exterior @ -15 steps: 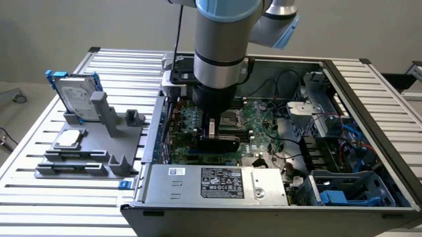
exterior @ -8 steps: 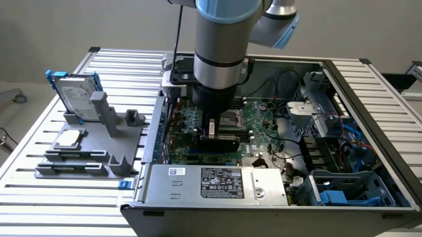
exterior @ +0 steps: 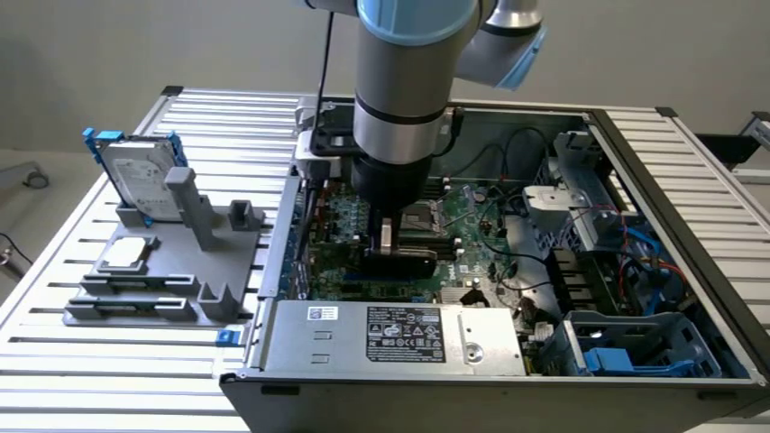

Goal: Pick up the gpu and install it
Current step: 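Insert the gpu into the slot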

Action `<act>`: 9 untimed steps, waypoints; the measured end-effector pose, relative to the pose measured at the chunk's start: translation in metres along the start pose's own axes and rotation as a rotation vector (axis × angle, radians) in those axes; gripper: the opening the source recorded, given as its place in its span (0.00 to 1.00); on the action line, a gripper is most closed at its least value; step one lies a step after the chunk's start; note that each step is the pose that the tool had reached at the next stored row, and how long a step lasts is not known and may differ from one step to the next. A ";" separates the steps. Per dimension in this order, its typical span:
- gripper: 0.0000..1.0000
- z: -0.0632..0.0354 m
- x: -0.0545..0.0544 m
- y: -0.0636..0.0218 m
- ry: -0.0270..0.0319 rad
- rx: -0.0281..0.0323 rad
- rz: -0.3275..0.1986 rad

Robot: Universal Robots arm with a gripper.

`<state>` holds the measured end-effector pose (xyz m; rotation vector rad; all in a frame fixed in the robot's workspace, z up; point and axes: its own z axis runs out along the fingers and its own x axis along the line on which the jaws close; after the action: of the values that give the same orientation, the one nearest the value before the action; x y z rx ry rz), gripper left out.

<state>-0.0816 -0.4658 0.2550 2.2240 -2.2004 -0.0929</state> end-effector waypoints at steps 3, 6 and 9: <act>0.26 0.0006 0.000 0.0000 0.0000 -0.0014 0.000; 0.26 0.0010 0.000 -0.0001 -0.0001 -0.0027 0.000; 0.27 0.0020 0.000 -0.0001 -0.0021 -0.0032 0.000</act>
<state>-0.0816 -0.4659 0.2530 2.2232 -2.1999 -0.0987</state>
